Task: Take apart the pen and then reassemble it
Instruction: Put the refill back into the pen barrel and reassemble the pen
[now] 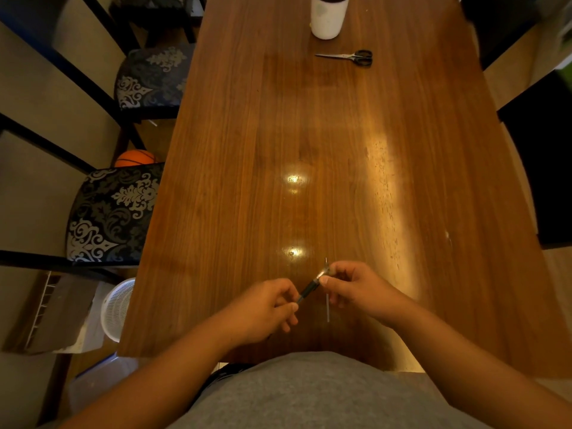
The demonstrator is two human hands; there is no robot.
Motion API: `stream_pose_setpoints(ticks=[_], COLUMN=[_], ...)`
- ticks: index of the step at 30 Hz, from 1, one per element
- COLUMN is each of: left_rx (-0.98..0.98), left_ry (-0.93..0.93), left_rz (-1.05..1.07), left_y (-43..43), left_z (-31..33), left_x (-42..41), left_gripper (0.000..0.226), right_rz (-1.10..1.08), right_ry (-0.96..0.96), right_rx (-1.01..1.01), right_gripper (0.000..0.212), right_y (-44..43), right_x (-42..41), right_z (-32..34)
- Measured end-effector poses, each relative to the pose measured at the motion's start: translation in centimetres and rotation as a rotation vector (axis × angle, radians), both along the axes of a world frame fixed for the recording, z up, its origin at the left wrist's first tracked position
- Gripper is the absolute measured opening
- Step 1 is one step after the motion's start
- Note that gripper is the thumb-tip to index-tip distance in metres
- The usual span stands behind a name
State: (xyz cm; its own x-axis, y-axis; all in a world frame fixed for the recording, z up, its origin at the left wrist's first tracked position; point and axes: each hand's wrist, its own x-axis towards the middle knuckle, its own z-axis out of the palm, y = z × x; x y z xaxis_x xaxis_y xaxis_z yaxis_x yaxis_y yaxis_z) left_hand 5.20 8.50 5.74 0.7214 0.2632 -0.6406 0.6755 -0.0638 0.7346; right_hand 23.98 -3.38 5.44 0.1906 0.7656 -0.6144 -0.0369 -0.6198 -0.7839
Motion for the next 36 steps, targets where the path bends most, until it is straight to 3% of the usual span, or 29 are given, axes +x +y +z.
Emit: stream_pose_setpoints(ticks=[2,6,9,12,17,36], left_rx=[0.07,0.205,0.341,0.452,0.568,0.638], left_ry=[0.035,0.102,0.156,0.186,0.204,0.246], left_rz=[0.023,0.102,0.061,-0.016,-0.086,-0.088], left_y=[-0.1,-0.3,-0.6,-1.0,-1.6,-3.5], left_z=[-0.8,-2.8,-4.0,-4.8,-5.4,-7.5], left_x=[-0.3,-0.6,-0.3,0.1,1.0,2.0], left_gripper=[0.006,0.005,0.009,0.013,0.016,0.02], right_rz=[0.0,0.118,0.219,0.302,0.326,0.339], right_ry=[-0.198,-0.756,-0.903,-0.936,-0.949,-0.968], right_rx=[-0.083,-0.174,-0.261,-0.359,-0.345,-0.327], right_gripper=[0.02,0.054,0.068,0.077,0.079,0.081], right_y=[-1.4,-5.3,-7.8,-9.5,-10.5,-10.6], right_x=[0.2,1.1,1.5,1.5,1.5,1.7], right_z=[-1.7,-4.4,-5.6,-6.5,-7.2,-7.8])
